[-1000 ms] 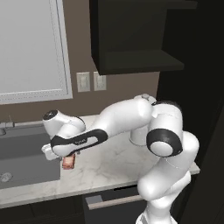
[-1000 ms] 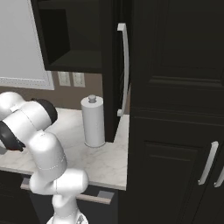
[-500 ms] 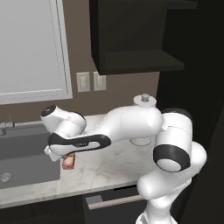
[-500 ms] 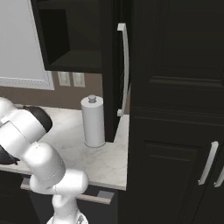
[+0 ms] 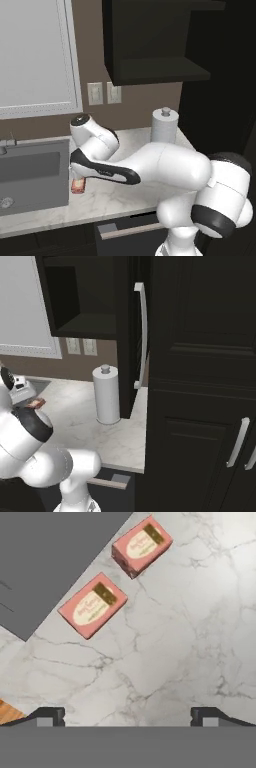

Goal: Locate and retrieve the bar soap and bar soap from the cabinet. Place them next to the sink.

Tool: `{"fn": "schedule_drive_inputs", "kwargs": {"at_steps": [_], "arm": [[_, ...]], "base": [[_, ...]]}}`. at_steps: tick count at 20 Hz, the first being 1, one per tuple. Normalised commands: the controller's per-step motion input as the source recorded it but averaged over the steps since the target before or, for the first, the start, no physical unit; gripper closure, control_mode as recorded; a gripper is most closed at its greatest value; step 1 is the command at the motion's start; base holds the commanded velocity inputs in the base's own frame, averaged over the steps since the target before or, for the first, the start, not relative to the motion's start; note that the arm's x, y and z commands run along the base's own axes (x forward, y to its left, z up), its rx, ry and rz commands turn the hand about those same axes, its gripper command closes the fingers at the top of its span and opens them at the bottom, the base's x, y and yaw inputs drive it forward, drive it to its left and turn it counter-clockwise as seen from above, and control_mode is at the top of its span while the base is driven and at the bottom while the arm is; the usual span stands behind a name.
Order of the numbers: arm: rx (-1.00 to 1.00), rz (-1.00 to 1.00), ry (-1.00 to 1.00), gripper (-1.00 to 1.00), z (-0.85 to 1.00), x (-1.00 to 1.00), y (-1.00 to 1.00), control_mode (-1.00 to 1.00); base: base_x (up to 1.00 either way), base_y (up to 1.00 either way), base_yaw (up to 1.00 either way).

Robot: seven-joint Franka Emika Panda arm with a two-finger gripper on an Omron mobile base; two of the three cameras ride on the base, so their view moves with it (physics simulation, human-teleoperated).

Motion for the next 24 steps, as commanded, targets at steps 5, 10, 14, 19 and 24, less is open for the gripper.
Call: {"fn": "schedule_drive_inputs", "kwargs": {"at_steps": [5,10,14,19,24], "arm": [[0.13,0.18,0.00,-1.00,0.00,0.00,-0.55,-1.00],[0.11,0.19,0.00,-1.00,0.01,0.01,-0.54,-1.00],[0.06,0.13,0.00,-1.00,0.09,0.00,-0.51,-1.00],[0.00,-0.01,0.00,-1.00,0.16,0.00,-0.45,-1.00],[0.00,-0.19,0.00,-1.00,0.11,-0.01,-0.29,-1.00]], "base": [[0.00,0.00,0.00],[0.00,0.00,0.00],[0.00,0.00,0.00],[0.00,0.00,0.00],[0.00,0.00,0.00]]}}
